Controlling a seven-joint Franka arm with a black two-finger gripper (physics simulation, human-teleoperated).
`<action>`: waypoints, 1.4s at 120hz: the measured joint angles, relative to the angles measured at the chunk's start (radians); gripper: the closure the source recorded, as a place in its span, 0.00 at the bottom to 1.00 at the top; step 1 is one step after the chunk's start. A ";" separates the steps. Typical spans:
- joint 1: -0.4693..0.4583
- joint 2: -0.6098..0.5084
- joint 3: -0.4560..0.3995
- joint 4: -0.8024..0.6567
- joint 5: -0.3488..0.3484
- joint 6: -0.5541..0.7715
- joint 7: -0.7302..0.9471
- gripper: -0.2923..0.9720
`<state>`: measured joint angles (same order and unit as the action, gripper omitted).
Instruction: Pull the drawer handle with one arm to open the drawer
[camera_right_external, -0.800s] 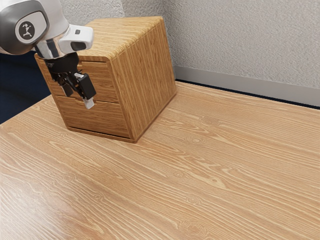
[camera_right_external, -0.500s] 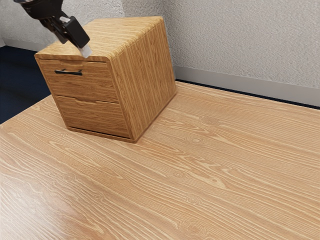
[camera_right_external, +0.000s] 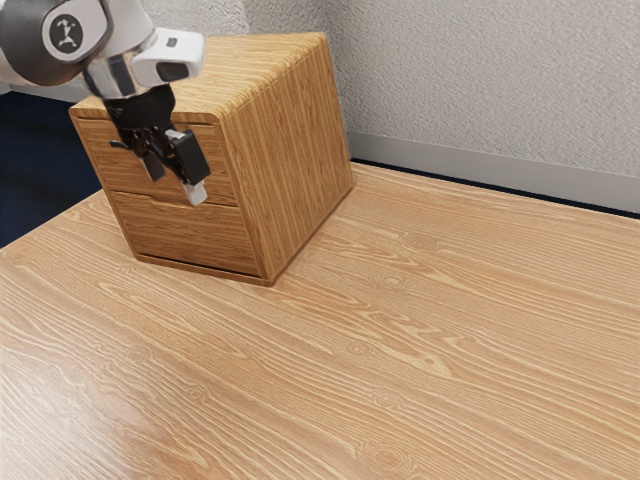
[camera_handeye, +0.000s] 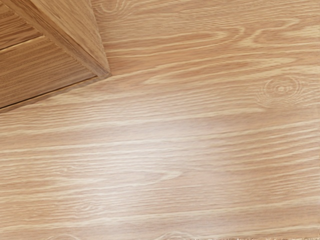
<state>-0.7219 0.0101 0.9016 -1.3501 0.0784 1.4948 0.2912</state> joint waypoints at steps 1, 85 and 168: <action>0.000 0.000 0.000 -0.002 -0.001 0.000 0.001 0.23; -0.056 -0.528 -0.183 -0.476 0.310 0.120 0.415 0.23; -0.459 -0.707 0.195 -0.286 0.763 0.244 0.723 0.23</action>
<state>-1.1808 -0.6974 1.0969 -1.6361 0.8417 1.7388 1.0146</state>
